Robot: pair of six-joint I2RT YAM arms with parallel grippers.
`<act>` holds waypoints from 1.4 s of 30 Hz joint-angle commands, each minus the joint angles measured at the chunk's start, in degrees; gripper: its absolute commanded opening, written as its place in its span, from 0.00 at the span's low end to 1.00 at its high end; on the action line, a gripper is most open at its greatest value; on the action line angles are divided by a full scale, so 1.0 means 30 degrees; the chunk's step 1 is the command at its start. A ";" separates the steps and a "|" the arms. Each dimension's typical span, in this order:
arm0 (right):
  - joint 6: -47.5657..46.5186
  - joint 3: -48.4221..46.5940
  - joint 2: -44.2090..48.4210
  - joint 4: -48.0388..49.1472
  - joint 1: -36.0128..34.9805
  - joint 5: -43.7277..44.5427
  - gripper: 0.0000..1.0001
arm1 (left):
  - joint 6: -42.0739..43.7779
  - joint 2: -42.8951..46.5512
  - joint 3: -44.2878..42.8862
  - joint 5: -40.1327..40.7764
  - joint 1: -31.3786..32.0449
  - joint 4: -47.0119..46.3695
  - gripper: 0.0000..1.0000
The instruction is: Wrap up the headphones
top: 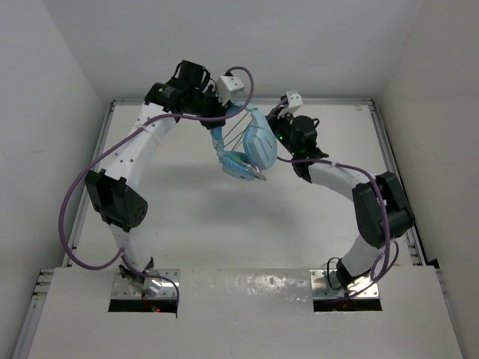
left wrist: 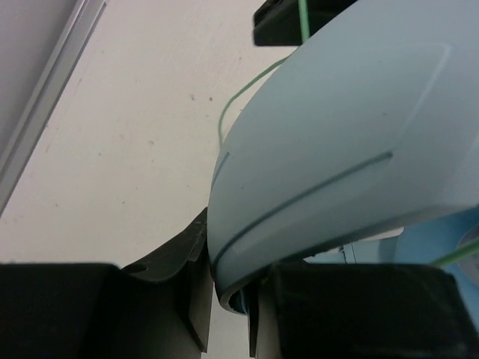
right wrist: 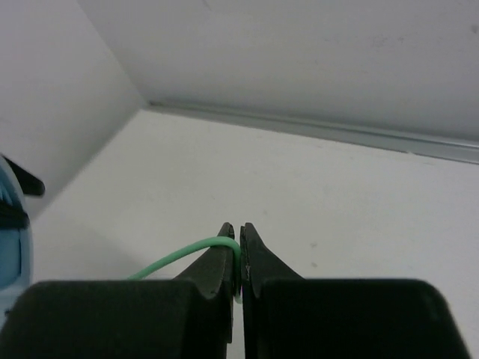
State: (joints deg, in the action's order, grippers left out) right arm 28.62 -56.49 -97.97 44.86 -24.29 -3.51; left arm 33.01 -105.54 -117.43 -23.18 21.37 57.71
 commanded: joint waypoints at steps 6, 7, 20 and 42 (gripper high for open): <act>-0.8544 -0.2030 0.3594 -0.6017 0.0979 0.2457 0.00 | 0.2441 0.0169 0.2929 0.7635 -0.0121 0.0599 0.00; -0.8602 -0.2030 0.3682 -0.6076 0.1008 0.2313 0.00 | 0.2558 0.0140 0.3134 0.8422 -0.0004 0.0219 0.00; -0.4388 -0.1855 0.2453 -0.5933 0.1768 -0.2464 0.00 | 0.2791 0.0403 0.4073 0.9661 0.0144 0.0156 0.00; -0.0659 0.1102 -0.0949 -0.3058 0.1067 -0.4663 0.32 | 0.1739 0.0520 0.3925 0.6613 0.0847 0.2238 0.00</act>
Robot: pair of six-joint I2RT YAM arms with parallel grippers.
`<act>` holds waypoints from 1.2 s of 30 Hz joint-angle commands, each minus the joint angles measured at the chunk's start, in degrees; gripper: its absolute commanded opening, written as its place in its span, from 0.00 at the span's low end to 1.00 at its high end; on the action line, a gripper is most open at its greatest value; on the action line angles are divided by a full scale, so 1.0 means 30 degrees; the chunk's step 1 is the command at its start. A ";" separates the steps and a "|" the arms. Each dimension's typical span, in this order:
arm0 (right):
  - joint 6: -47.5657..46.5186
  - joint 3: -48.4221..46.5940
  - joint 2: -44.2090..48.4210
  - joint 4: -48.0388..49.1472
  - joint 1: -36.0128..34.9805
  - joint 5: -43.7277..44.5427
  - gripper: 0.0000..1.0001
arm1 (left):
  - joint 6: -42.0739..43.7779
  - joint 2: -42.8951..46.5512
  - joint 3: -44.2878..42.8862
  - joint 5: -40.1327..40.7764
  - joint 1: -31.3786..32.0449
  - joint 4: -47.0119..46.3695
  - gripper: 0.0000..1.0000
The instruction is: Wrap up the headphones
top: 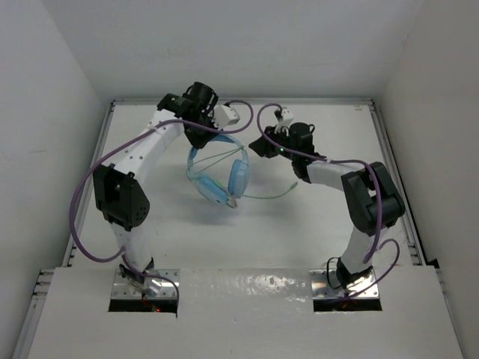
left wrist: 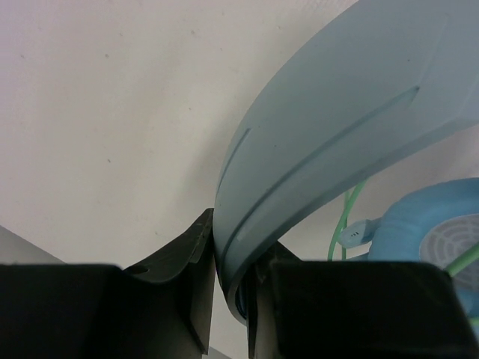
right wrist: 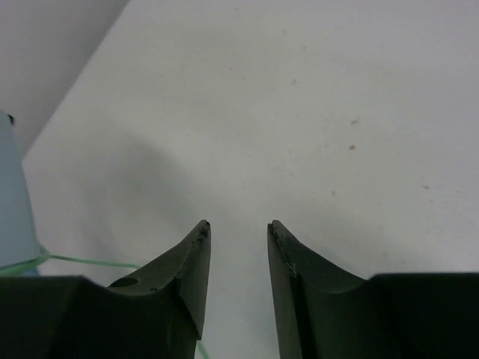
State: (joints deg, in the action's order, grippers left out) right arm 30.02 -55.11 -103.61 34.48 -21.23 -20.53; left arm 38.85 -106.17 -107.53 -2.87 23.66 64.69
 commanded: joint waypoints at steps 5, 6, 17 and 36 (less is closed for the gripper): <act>-0.3295 0.0622 0.3070 -0.4408 0.0544 0.3376 0.64 | -0.0206 0.0820 0.1038 -0.0126 0.0082 -0.0234 0.00; -0.3269 0.0182 0.3624 -0.5854 0.0893 0.4287 0.70 | -0.0206 0.0849 0.1066 -0.0184 0.0082 -0.0263 0.00; 0.6162 -0.0531 0.5095 -1.8235 0.0985 1.3643 0.68 | -0.0411 0.0644 0.0568 -0.0946 0.0082 -0.0262 0.00; 0.5493 -0.0320 0.1112 -1.6419 0.0310 1.2119 0.57 | -0.0646 0.0878 0.0920 -0.1064 0.0229 -0.0410 0.00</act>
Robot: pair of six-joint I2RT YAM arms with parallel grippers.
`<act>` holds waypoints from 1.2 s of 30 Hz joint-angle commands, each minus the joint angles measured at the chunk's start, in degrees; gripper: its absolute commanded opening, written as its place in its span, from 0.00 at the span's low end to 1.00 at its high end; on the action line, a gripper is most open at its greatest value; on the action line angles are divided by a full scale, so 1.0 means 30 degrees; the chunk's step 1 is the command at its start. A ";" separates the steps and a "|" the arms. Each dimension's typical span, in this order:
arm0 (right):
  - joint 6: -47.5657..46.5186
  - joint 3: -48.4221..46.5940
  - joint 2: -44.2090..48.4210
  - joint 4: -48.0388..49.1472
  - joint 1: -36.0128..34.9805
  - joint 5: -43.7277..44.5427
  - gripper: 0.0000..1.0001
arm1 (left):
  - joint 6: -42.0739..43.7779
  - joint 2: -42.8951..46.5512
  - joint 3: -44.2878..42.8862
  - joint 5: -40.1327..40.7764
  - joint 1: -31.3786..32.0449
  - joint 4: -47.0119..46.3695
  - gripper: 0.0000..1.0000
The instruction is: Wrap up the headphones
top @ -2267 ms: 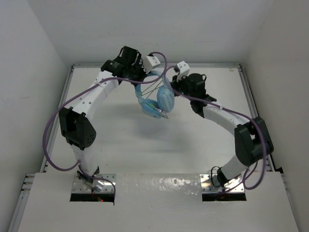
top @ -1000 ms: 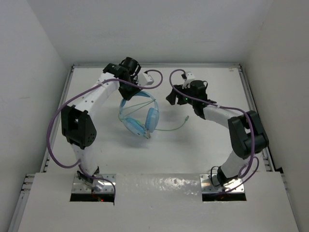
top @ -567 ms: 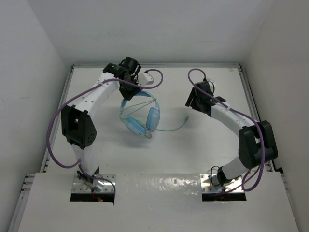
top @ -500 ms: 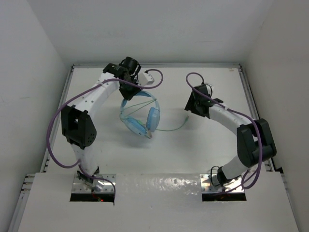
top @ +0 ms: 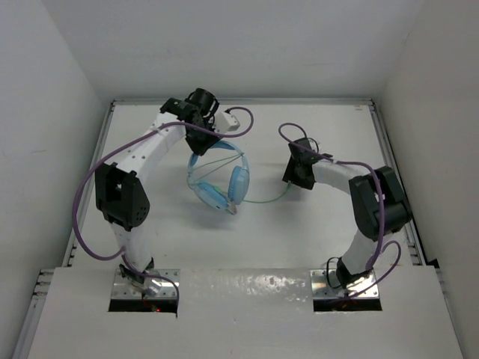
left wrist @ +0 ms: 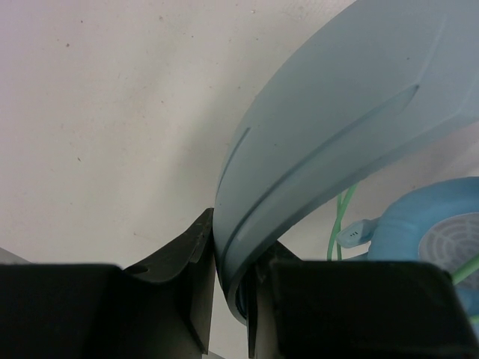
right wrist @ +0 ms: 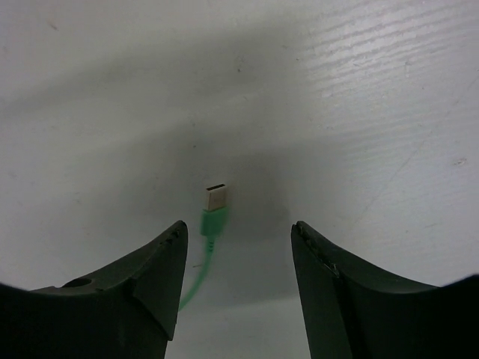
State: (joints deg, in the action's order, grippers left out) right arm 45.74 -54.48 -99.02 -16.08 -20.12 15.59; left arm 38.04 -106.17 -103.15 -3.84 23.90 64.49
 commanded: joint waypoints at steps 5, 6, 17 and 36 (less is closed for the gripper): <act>0.0192 -0.2139 -0.2349 -0.0554 -0.0061 -0.0481 0.41 | -0.0405 0.0937 -0.0508 -0.0714 0.0178 -0.0373 0.00; 0.0339 -0.2172 -0.2470 -0.0704 -0.0061 -0.0453 0.30 | -0.0405 0.0966 -0.0508 -0.0685 0.0207 -0.0402 0.00; 0.1865 -0.3039 -0.1533 0.0846 0.2157 0.0660 0.00 | 0.0004 0.1083 -0.0303 -0.1006 0.0265 -0.0082 0.00; -0.3056 -0.9733 0.1540 0.3832 0.5799 0.2743 0.00 | -0.0171 0.1025 0.1979 0.0048 0.0617 -0.0899 0.00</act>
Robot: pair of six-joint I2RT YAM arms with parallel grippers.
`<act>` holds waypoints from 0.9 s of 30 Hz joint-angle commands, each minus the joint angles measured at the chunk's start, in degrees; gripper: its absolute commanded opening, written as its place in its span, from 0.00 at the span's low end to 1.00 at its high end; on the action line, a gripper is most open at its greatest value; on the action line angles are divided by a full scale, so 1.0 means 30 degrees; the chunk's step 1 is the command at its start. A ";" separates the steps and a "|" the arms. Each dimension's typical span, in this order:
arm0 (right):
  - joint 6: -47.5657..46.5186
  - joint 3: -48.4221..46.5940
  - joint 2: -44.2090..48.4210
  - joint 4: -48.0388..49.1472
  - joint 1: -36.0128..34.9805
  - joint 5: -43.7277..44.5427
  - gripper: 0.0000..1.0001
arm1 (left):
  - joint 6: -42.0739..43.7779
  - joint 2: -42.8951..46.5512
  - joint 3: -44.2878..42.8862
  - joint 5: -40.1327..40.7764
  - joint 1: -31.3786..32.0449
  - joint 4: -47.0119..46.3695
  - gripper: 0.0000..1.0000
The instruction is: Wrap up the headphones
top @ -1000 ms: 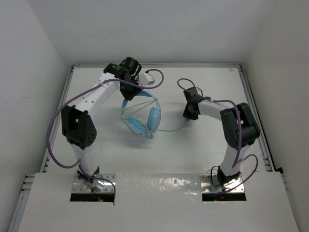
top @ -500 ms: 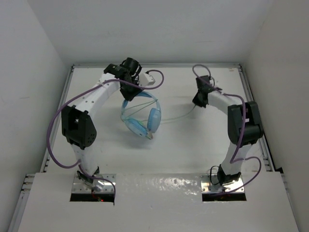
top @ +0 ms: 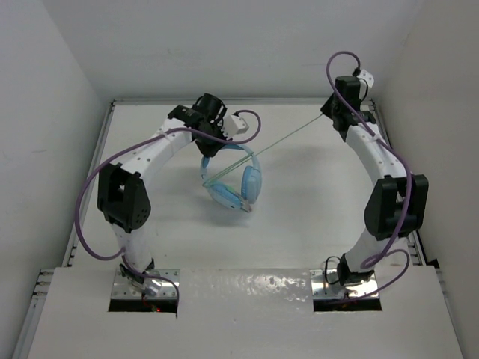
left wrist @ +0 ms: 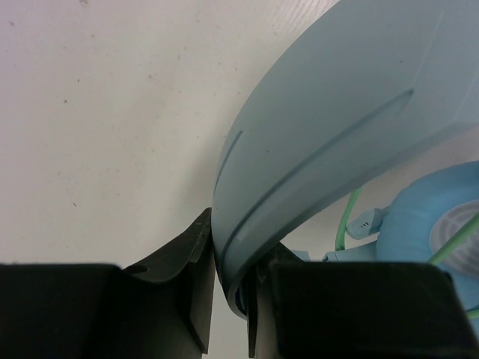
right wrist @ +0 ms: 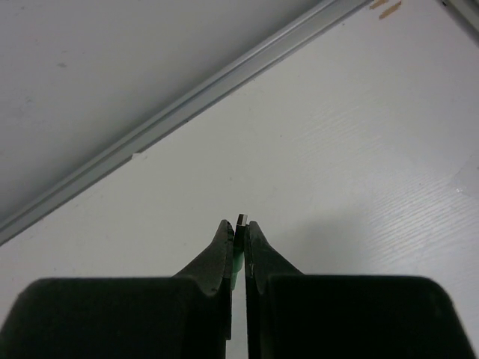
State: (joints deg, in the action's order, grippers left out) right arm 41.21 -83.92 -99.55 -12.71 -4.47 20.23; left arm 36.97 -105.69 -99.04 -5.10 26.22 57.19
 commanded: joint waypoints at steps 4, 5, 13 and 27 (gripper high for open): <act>-0.2339 0.0696 0.2975 0.4118 0.0115 -0.0646 0.00 | -0.0369 0.0224 0.1374 -0.0113 -0.0097 0.0889 0.00; -0.2863 0.0727 0.3209 0.5048 -0.0380 -0.0968 0.00 | -0.0487 -0.0012 0.1374 -0.0376 -0.0097 0.0946 0.00; -0.4451 0.0346 0.5258 0.7221 -0.3719 -0.2814 0.00 | -0.2039 -0.2152 0.0235 -0.0964 -0.0155 0.1122 0.00; -0.2897 0.3715 0.6612 1.2142 -1.1421 -1.0312 0.00 | -0.5174 -0.6809 -0.5594 -0.4215 -0.2115 0.3143 0.00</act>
State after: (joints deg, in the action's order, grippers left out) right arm 31.29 -71.92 -80.42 12.21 -33.98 -2.20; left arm 24.93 -124.62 -111.31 -13.65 22.13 63.00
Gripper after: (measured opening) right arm 0.020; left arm 0.149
